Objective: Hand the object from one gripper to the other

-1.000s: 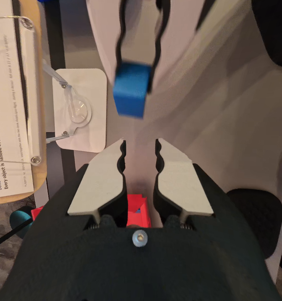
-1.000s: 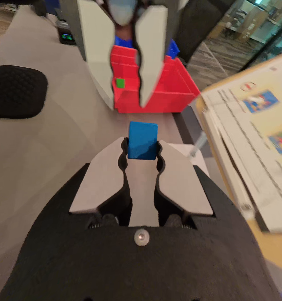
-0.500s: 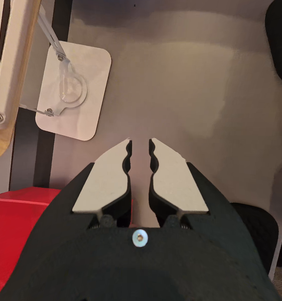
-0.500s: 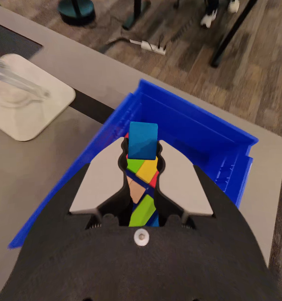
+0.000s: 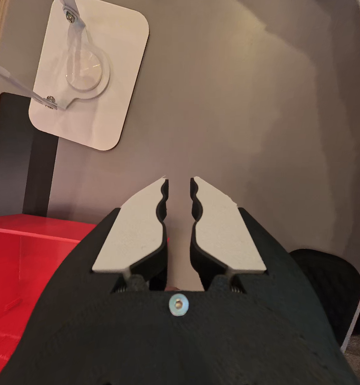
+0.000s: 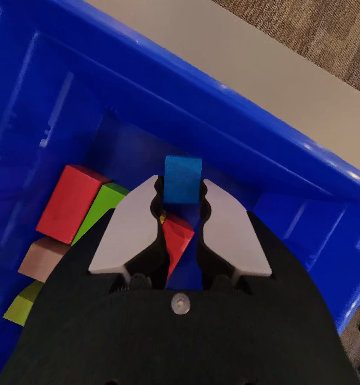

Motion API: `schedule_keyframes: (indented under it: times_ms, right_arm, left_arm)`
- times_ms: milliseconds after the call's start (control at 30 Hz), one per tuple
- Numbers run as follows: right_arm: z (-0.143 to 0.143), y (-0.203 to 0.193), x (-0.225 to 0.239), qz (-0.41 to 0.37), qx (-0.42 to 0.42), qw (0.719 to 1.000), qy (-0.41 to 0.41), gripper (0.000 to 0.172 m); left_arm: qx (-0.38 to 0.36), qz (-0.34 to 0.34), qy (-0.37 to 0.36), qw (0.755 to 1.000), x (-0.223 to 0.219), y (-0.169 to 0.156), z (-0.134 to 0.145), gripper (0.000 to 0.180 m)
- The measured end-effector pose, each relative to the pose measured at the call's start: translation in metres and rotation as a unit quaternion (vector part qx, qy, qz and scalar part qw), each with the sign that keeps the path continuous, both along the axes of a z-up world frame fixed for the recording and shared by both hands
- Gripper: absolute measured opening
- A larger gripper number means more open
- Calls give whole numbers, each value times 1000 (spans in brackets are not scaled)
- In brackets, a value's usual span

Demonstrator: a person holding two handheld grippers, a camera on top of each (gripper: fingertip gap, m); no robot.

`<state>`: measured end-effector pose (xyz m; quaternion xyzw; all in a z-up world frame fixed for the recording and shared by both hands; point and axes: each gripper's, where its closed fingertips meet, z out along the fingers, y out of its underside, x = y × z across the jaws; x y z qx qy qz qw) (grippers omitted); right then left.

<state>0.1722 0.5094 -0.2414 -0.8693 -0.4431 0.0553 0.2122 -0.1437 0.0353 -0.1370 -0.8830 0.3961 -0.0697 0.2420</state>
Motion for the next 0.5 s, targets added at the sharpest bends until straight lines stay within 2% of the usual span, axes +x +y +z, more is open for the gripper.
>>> schedule_keyframes:
  times_ms: [500]
  right_arm:
    - [-19, 1, 37, 2, -92, 985, -148, 32]
  left_arm:
    - [6, 41, -6, 999, -21, -17, -1, 25]
